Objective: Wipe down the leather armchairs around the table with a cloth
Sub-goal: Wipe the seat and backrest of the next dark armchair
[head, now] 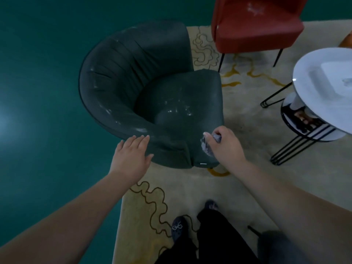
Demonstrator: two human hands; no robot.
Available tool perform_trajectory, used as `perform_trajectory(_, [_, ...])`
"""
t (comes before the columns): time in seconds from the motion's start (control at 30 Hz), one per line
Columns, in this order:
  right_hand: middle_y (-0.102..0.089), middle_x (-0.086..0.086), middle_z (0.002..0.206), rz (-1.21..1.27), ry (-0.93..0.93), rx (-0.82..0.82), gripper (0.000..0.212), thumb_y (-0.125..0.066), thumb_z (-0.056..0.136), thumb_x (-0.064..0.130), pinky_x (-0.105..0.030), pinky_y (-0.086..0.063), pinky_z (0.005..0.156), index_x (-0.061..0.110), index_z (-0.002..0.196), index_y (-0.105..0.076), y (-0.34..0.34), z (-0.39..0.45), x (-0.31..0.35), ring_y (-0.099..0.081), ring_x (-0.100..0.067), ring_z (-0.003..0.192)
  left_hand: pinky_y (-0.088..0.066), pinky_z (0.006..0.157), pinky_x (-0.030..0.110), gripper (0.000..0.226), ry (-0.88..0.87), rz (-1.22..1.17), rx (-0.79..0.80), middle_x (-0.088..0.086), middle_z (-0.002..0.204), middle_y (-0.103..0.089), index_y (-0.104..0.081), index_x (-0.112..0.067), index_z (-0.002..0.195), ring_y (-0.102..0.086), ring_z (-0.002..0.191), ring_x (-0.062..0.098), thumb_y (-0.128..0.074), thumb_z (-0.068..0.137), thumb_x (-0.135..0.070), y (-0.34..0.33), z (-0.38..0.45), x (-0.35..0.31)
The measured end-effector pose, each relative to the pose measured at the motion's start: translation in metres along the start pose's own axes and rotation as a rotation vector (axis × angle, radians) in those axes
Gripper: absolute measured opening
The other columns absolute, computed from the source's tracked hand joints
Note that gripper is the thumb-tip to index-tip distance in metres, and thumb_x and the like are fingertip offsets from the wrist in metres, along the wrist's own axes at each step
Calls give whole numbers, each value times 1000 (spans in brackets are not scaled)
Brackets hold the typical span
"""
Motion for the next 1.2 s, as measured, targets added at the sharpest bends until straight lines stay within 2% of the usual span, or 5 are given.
perform_trajectory(0.27, [-52, 1, 87, -5, 67, 75, 30, -53, 89, 52, -30, -38, 68, 23, 80, -49, -17, 98, 3, -51, -16, 79, -13, 119, 42, 62, 43, -43, 10, -3, 157, -25, -17, -22, 152, -17, 145, 18, -34, 98, -47, -2, 62, -10])
perform_trajectory(0.67, [-53, 1, 88, -158, 234, 274, 31, -54, 89, 51, -31, -40, 70, 22, 80, -50, 12, 274, -26, -51, -17, 81, -15, 118, 42, 61, 337, -182, 45, -5, 156, -26, -19, -23, 152, -18, 145, 18, -34, 98, -47, -8, 181, -88])
perform_trajectory(0.77, [-54, 0, 88, -193, 267, 305, 32, -53, 89, 51, -29, -36, 69, 20, 80, -51, 10, 304, -31, -51, -17, 81, -15, 118, 42, 61, 393, -223, 62, -4, 156, -26, -18, -22, 152, -17, 145, 19, -33, 98, -47, -14, 196, -98])
perform_trajectory(0.87, [-54, 0, 88, -192, 286, 348, 32, -54, 89, 50, -27, -33, 68, 20, 80, -52, 1, 324, -27, -51, -17, 81, -14, 118, 42, 61, 427, -256, 79, -3, 157, -25, -17, -22, 152, -16, 146, 19, -32, 99, -47, -18, 208, -101])
perform_trajectory(1.2, [-53, 2, 90, -158, 342, 392, 31, -50, 86, 54, -32, -39, 74, 23, 79, -50, -70, 384, -12, -52, -18, 87, -17, 117, 43, 62, 531, -311, 98, -3, 156, -25, -16, -22, 152, -17, 145, 19, -32, 98, -49, -66, 273, -74])
Point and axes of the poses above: each hand's wrist, its own z-axis towards the middle knuckle, its own y-axis out of the back of the hand, x = y × z, the point moved 1 cm from there along z, towards the middle knuckle
